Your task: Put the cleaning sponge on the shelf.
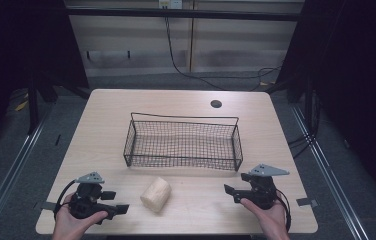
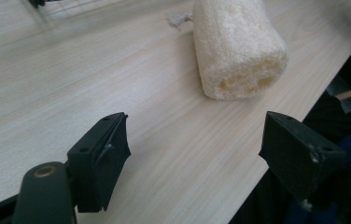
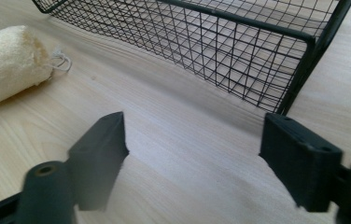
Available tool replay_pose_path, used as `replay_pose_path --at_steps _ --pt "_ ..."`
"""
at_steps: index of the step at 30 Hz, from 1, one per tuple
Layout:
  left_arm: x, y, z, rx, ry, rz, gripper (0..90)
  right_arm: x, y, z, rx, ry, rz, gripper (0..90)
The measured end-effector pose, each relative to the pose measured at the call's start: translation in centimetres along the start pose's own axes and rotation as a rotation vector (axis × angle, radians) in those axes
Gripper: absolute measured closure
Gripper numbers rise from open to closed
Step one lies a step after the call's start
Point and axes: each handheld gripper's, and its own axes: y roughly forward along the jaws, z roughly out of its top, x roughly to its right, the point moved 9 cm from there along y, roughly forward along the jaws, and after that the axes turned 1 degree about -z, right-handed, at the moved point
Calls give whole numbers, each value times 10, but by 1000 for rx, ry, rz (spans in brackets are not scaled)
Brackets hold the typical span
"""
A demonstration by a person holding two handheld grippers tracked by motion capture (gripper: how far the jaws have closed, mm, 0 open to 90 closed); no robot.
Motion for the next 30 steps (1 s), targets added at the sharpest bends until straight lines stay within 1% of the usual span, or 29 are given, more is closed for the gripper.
replay_pose_path --at_steps 1,2,3,4,5,6,7,8,9,11,12,13,15,16,17,18,19,20,21,22,23,25,27,28,30 --pt "0 -1 1 7 3 0 254 -1 -1 1 4 -3 1 238" --pt "0 -1 1 7 -1 -5 257 -2 -1 2 13 -4 5 214" --pt "-1 -2 0 6 -7 -4 257 -2 -1 2 13 -2 13 209" --pt "-1 -2 0 9 -9 -4 258 -3 -1 1 -1 5 18 205" --pt "-1 -2 0 4 -13 -13 258 -3 0 0 -6 2 18 195" --pt "0 -2 0 0 -13 -15 258 -4 0 -1 -13 5 30 195" --pt "0 -1 -1 -9 -6 -18 258 -4 0 -1 -23 5 32 189" --pt "0 -1 -2 -18 -9 -7 258 -4 1 -1 -26 1 26 175" --pt "-1 0 -1 -26 -15 2 256 -4 1 -1 -27 -3 32 177" --pt "-1 0 -1 -28 -19 5 241 -4 2 0 -22 -2 37 179" --pt "0 0 0 -30 -23 3 241 -7 1 1 -29 12 51 183" --pt "2 -2 1 -23 -12 5 242 -8 1 1 -31 9 48 183" --pt "6 -5 3 -24 -7 -6 242 -11 0 2 -28 11 68 201" --pt "8 -6 4 -17 2 -14 243 -14 -1 3 -39 28 82 213" --pt "11 -8 5 -7 3 -18 251 -16 -1 3 -48 21 95 219" --pt "13 -11 6 -11 11 -28 286 -19 -2 3 -58 3 100 226" --pt "16 -13 7 1 16 -45 314 -21 -2 3 -57 -4 107 225" --pt "18 -15 9 12 9 -50 322 -23 -2 3 -60 -7 117 225" --pt "18 -15 9 12 9 -50 323 -23 -2 3 -60 -7 117 225" --pt "18 -17 11 13 3 -42 323 -24 -2 3 -64 -6 112 218" --pt "18 -18 13 17 -9 -37 323 -26 -2 3 -61 -9 122 208" --pt "14 -18 14 -16 -5 -9 321 -26 -3 3 -62 -7 119 208" --pt "14 -17 15 -48 15 7 275 -25 -4 3 -56 -3 124 207" --pt "14 -16 14 -69 24 10 267 -25 -4 3 -58 1 127 207" --pt "17 -15 17 -85 39 7 256 -25 -3 1 -70 -8 126 200"
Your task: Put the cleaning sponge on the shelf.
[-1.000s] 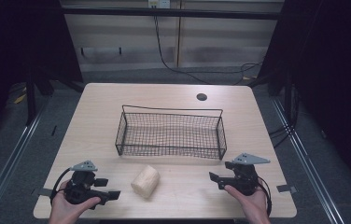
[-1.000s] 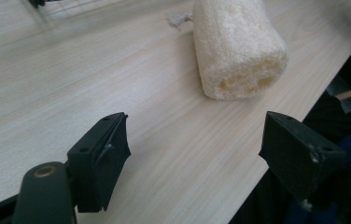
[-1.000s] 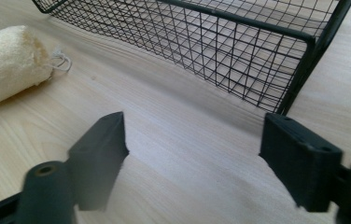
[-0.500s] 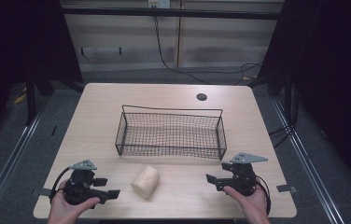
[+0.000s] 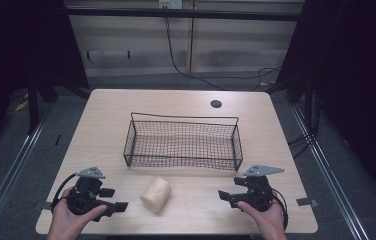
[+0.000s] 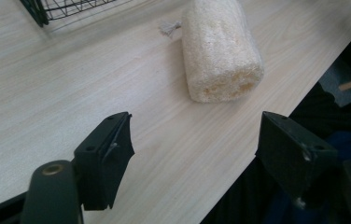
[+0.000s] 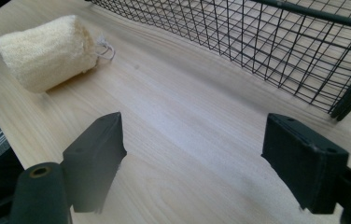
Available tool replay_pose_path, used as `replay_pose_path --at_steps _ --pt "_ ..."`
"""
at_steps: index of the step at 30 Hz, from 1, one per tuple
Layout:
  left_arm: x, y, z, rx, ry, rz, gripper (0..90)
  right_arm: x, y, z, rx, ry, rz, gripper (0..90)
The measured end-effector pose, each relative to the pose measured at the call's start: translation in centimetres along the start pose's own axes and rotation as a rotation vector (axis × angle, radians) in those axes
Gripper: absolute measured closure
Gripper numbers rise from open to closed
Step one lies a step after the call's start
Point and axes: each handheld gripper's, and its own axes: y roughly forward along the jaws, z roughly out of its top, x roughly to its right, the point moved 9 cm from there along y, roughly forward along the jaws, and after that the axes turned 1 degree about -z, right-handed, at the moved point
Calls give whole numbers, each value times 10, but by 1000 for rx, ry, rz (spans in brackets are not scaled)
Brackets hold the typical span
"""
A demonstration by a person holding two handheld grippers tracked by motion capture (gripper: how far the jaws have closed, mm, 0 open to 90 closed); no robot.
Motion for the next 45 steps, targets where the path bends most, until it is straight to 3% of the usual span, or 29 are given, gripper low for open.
replay_pose_path --at_steps 9,10,17,20,25,33,36,39,43,45 --pt "14 7 15 -75 56 -18 228 1 1 0 1 2 -1 158" --pt "16 9 18 -92 40 -13 229 1 1 0 1 2 -4 157" --pt "19 12 28 -143 38 2 247 0 1 -1 -7 3 -6 157" --pt "21 13 32 -142 40 -1 246 0 2 -1 -7 2 -6 157" --pt "25 18 40 -181 42 -11 220 0 0 -1 -1 8 -8 157" --pt "27 23 51 -254 41 22 205 -1 2 -1 -12 2 1 157" --pt "29 26 55 -273 30 37 260 -3 2 -2 -12 -5 6 157" --pt "27 34 57 -334 31 67 257 -3 2 -2 -11 -2 7 157" --pt "28 37 61 -345 37 61 237 -2 3 -2 -13 -3 4 157" --pt "31 37 67 -326 27 44 236 -3 3 -2 -15 0 7 157"
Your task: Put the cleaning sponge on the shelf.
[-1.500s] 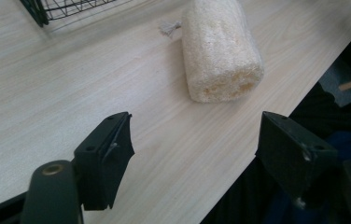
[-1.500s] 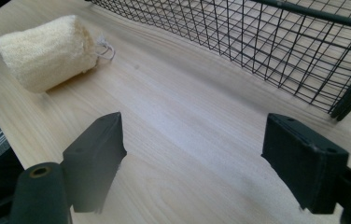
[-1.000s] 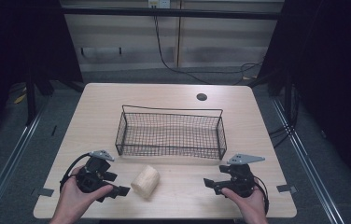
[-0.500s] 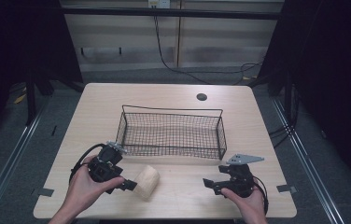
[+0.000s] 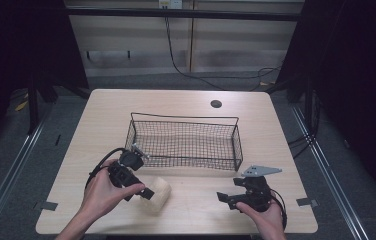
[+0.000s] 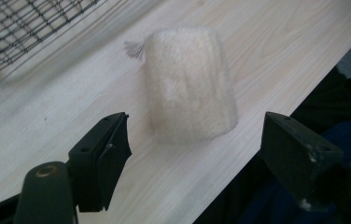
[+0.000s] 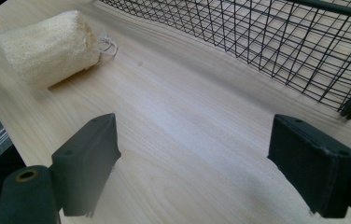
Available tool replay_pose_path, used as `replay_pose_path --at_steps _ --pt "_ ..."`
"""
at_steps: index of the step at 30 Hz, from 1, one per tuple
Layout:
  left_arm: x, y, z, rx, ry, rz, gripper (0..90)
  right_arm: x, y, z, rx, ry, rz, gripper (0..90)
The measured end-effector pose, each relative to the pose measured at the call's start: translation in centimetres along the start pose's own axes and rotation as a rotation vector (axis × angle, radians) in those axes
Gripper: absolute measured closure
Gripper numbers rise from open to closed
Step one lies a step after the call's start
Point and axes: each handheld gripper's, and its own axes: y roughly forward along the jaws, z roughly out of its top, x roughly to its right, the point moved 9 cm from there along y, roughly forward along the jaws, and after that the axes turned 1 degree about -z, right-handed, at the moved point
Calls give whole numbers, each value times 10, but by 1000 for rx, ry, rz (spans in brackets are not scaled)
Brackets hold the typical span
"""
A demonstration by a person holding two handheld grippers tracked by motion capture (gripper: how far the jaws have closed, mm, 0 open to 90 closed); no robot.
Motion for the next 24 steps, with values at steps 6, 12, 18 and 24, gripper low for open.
replay_pose_path --at_steps 6,12,18,24 --pt "5 2 6 -51 27 9 204 0 0 0 3 -5 2 157" --pt "4 14 8 -100 33 23 186 -1 0 -1 -7 0 6 156" --pt "5 24 10 -137 36 21 180 -1 0 -1 -11 3 5 156" --pt "0 35 11 -172 17 36 180 0 1 -2 -13 0 4 156"
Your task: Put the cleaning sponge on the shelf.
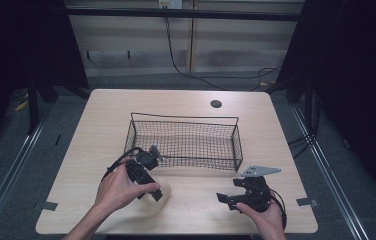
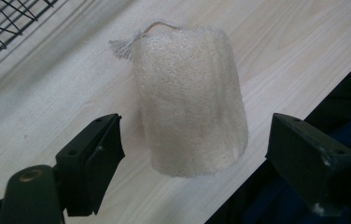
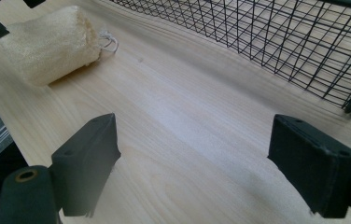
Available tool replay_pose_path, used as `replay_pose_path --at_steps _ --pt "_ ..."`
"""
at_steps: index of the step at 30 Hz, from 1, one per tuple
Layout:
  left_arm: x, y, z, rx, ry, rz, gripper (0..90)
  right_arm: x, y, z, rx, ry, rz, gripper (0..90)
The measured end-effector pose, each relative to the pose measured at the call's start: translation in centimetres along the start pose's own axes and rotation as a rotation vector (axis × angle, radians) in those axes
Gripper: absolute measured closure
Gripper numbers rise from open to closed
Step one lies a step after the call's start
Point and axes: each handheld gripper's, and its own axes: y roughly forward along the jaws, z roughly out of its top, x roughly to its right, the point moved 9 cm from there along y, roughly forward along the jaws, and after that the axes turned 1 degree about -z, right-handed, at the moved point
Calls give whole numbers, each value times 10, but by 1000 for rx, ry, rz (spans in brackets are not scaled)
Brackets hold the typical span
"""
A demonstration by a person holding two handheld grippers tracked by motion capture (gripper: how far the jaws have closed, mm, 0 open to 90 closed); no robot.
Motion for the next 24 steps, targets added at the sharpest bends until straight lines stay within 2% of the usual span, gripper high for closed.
replay_pose_path --at_steps 1,4,7,8,18,19,20,22,24 --pt "0 1 0 -13 2 2 179 0 0 0 0 0 2 156" --pt "2 4 2 -11 4 3 180 1 0 0 0 -1 2 156" --pt "2 3 6 22 1 11 199 0 0 0 -3 2 2 155" --pt "1 4 6 13 -7 24 196 0 0 0 -1 -3 3 156" --pt "2 20 6 -38 -14 40 187 0 1 0 -3 0 5 155" --pt "2 25 4 -69 -12 37 187 0 1 0 -4 1 4 155" --pt "2 27 3 -79 -14 48 194 0 0 0 -4 1 6 155" --pt "2 30 3 -75 -25 54 194 0 1 0 -5 0 6 155" --pt "2 32 2 -91 -19 47 191 0 1 0 -5 2 7 155"
